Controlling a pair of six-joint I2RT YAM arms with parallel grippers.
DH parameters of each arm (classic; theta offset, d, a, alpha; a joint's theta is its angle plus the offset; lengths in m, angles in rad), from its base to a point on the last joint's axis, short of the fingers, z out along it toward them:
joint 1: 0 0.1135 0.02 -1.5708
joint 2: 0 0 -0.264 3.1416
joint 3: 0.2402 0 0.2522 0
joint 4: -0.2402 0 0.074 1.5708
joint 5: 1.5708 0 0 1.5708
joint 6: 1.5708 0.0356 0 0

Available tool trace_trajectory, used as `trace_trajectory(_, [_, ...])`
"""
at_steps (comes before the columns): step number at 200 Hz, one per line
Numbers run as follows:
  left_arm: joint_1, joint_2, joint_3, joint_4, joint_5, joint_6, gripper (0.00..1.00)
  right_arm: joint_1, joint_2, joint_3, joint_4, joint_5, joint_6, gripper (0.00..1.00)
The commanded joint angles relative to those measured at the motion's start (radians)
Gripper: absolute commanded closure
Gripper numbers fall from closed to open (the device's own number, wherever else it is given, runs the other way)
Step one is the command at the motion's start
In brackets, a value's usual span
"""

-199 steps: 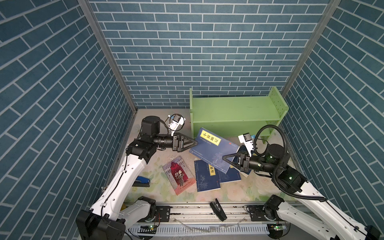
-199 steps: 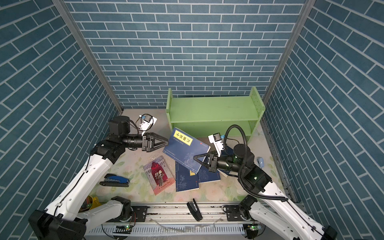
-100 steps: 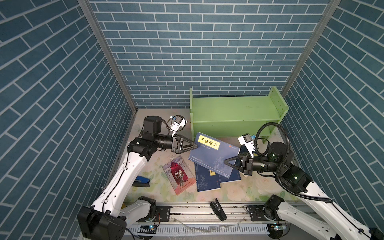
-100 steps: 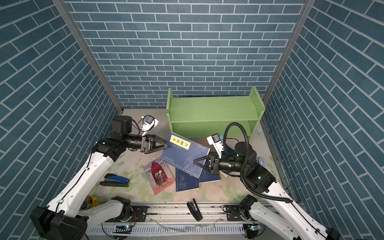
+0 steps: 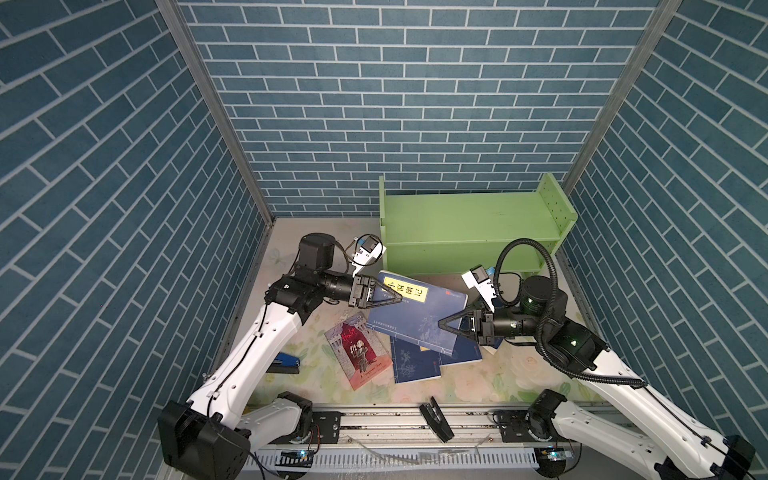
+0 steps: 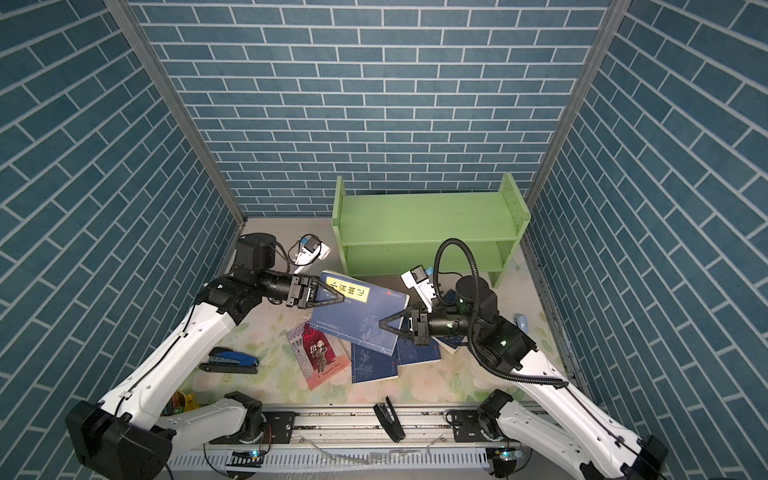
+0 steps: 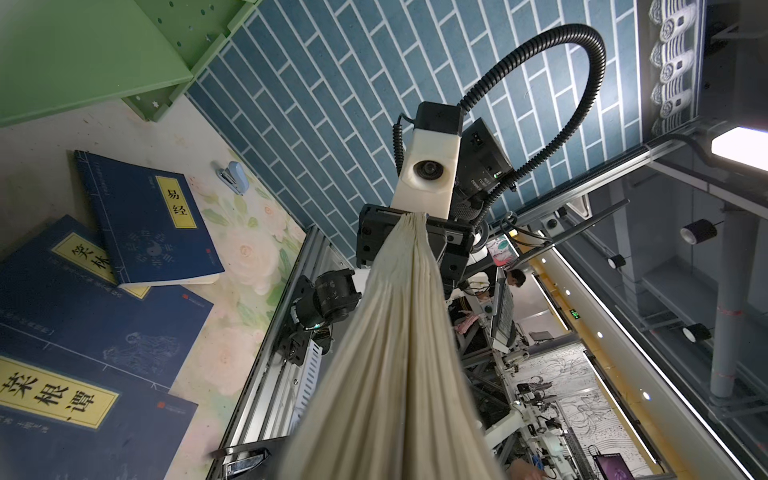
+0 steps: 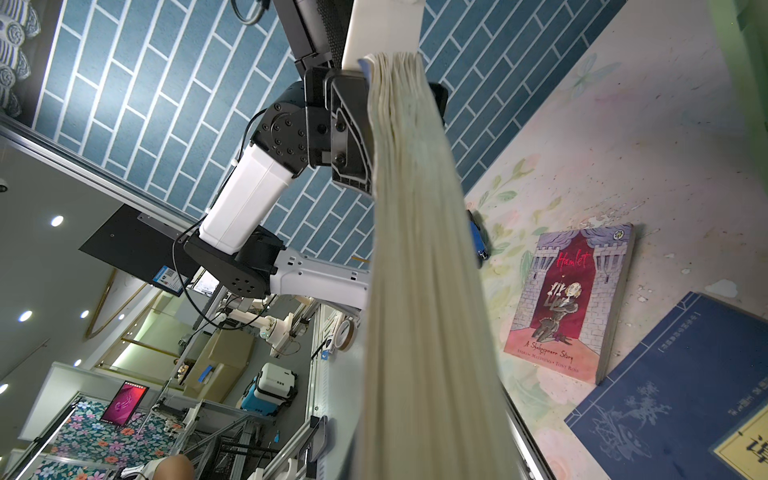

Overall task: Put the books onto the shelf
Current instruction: 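Open the left gripper and draw it back while the right gripper holds the book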

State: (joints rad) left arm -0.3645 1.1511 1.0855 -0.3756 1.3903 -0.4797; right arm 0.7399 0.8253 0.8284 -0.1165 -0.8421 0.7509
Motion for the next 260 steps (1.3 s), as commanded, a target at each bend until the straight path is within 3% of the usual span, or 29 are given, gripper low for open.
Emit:
trace_trajectory(1, [-0.004,-0.017,-0.010,0.017,-0.009,0.002,0.88,-0.018,-0.008,0.015,0.067,0.010,-0.042,0.86])
trace_trajectory(22, [-0.002,-0.025,-0.009,0.028,-0.042,0.000,0.98,-0.034,-0.034,-0.022,0.105,0.035,-0.015,0.68])
trace_trajectory(37, [0.004,-0.030,0.000,0.031,-0.071,0.003,1.00,-0.046,-0.062,-0.069,0.161,0.056,0.020,0.60])
trace_trajectory(60, [0.015,-0.017,0.023,0.038,-0.091,-0.011,1.00,-0.050,-0.083,-0.142,0.277,0.067,0.085,0.56])
trace_trajectory(91, [0.015,0.010,0.018,0.158,-0.074,-0.118,1.00,-0.050,-0.051,-0.212,0.420,0.066,0.157,0.55])
trace_trajectory(139, [0.023,0.024,-0.011,0.238,-0.093,-0.169,1.00,-0.050,-0.054,-0.283,0.578,0.104,0.225,0.67])
trace_trajectory(172, [0.029,0.019,-0.043,0.255,-0.118,-0.179,1.00,-0.048,-0.072,-0.351,0.677,0.136,0.274,0.84])
trace_trajectory(224, [0.029,0.007,-0.107,0.314,-0.161,-0.226,1.00,-0.046,-0.045,-0.428,0.836,0.171,0.329,0.92])
trace_trajectory(241, [0.029,-0.003,-0.129,0.319,-0.186,-0.223,0.88,-0.047,-0.033,-0.439,0.854,0.191,0.328,1.00])
trace_trajectory(249, [0.029,-0.007,-0.139,0.315,-0.196,-0.215,0.71,-0.048,-0.027,-0.441,0.854,0.199,0.327,1.00])
trace_trajectory(260, [0.030,-0.012,-0.141,0.287,-0.213,-0.189,0.40,-0.049,-0.022,-0.444,0.849,0.215,0.325,1.00])
